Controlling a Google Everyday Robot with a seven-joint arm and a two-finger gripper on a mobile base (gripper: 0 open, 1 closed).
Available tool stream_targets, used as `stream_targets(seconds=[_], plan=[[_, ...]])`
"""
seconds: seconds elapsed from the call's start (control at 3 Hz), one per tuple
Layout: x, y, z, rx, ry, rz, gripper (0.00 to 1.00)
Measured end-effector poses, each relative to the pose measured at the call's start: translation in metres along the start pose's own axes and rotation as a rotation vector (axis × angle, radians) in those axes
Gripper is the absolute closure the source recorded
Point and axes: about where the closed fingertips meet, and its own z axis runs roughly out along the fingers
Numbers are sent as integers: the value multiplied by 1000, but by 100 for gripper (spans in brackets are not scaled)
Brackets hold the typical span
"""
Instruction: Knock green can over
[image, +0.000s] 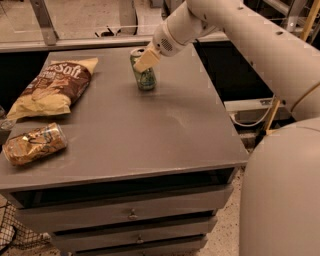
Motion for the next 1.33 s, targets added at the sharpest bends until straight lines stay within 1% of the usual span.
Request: stream_targets(seconds=[0.33,0.67,1.33], plan=[[28,-6,-17,73,103,22,100],[48,-8,-30,115,197,21,100],[50,-8,-32,118,207,20,100]])
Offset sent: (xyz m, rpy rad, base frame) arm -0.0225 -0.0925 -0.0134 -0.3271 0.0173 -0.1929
